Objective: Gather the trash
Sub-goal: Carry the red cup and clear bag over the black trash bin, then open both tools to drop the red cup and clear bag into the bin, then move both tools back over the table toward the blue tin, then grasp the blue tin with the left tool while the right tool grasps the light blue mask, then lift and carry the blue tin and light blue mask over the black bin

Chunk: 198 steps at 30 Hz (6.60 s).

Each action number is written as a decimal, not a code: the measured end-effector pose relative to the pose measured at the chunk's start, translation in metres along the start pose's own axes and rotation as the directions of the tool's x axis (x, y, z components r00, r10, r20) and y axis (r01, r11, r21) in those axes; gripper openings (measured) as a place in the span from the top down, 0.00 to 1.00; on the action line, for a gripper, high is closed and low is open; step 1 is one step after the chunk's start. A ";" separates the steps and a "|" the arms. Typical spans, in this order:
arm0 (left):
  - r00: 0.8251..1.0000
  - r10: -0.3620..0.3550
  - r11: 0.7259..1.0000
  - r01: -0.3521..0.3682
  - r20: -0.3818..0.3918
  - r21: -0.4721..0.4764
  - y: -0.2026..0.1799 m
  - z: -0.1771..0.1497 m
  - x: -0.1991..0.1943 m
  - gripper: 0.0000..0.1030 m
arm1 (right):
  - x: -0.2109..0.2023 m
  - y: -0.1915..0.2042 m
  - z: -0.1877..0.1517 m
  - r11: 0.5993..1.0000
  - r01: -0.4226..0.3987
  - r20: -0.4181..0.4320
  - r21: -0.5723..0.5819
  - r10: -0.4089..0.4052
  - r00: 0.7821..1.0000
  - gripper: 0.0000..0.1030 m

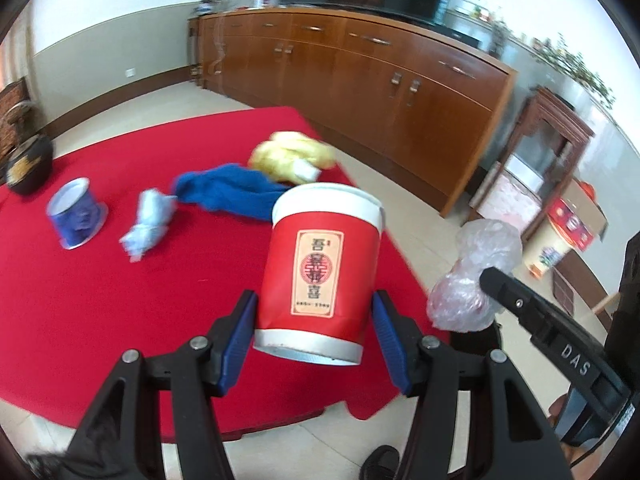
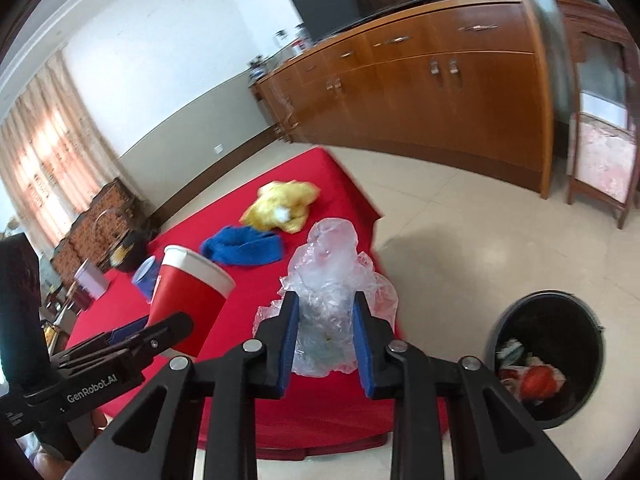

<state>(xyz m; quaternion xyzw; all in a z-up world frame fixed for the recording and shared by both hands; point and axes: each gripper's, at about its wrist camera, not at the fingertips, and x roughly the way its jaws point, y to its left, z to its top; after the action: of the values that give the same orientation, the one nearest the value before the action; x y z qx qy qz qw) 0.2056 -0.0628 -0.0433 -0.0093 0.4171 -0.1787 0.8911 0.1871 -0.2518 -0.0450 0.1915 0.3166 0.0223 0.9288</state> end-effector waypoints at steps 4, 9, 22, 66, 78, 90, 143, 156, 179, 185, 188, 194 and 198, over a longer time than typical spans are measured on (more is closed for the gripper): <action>0.996 -0.083 0.994 0.084 -0.027 0.062 -0.049 0.003 0.015 0.43 | -0.024 -0.047 0.004 0.995 0.092 0.029 0.040 -0.093 0.995 0.73; 0.981 -0.176 0.971 0.187 -0.080 0.148 -0.118 -0.001 0.040 0.43 | -0.050 -0.119 -0.002 0.969 0.216 0.024 0.119 -0.220 0.975 0.73; 0.940 -0.182 0.943 0.250 -0.289 0.218 -0.231 -0.037 0.154 0.42 | -0.021 -0.252 -0.021 0.909 0.351 -0.144 0.225 -0.325 0.935 0.73; 0.997 0.068 0.998 -0.068 -0.025 0.014 -0.036 0.009 -0.004 0.34 | -0.048 -0.053 0.025 0.984 0.174 -0.008 0.032 -0.174 0.985 0.27; 0.962 0.274 0.946 -0.267 0.014 -0.183 0.113 0.005 -0.046 0.34 | 0.024 0.094 0.013 0.990 -0.028 -0.073 -0.137 0.018 0.997 0.26; 0.931 0.365 0.892 -0.357 -0.026 -0.276 0.206 0.000 -0.030 0.28 | 0.093 0.182 -0.002 0.966 -0.130 -0.167 -0.222 0.094 0.981 0.24; 0.941 0.338 0.907 -0.326 -0.002 -0.269 0.253 0.039 0.032 0.27 | 0.235 0.246 -0.009 0.930 -0.246 -0.279 -0.273 0.168 0.945 0.74; 0.960 0.279 0.934 -0.271 0.000 -0.234 0.204 0.015 -0.001 0.27 | 0.164 0.201 -0.003 0.953 -0.211 -0.233 -0.220 0.158 0.959 0.74; 0.998 -0.064 0.998 0.065 -0.017 0.022 -0.011 0.016 0.026 0.27 | 0.004 -0.003 0.011 0.996 0.089 -0.046 -0.005 -0.089 0.995 0.74; 0.988 -0.142 0.984 0.147 -0.060 0.096 -0.077 0.014 0.043 0.27 | -0.028 -0.061 0.009 0.984 0.167 -0.022 0.066 -0.166 0.986 0.74; 0.983 -0.167 0.976 0.176 -0.081 0.128 -0.106 0.010 0.051 0.27 | -0.044 -0.092 0.007 0.974 0.201 -0.016 0.106 -0.201 0.980 0.74; 0.972 -0.198 0.959 0.219 -0.126 0.179 -0.155 0.000 0.067 0.27 | -0.068 -0.137 -0.001 0.954 0.250 -0.014 0.164 -0.251 0.968 0.74; 0.968 -0.201 0.952 0.229 -0.152 0.201 -0.171 -0.008 0.076 0.27 | -0.076 -0.164 -0.008 0.942 0.274 -0.027 0.195 -0.274 0.961 0.74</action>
<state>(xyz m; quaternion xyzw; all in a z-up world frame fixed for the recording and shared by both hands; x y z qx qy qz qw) 0.1912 -0.2469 -0.0759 0.0541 0.4487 -0.3195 0.8329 0.1091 -0.4130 -0.0672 0.2364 0.3407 -0.1384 0.8994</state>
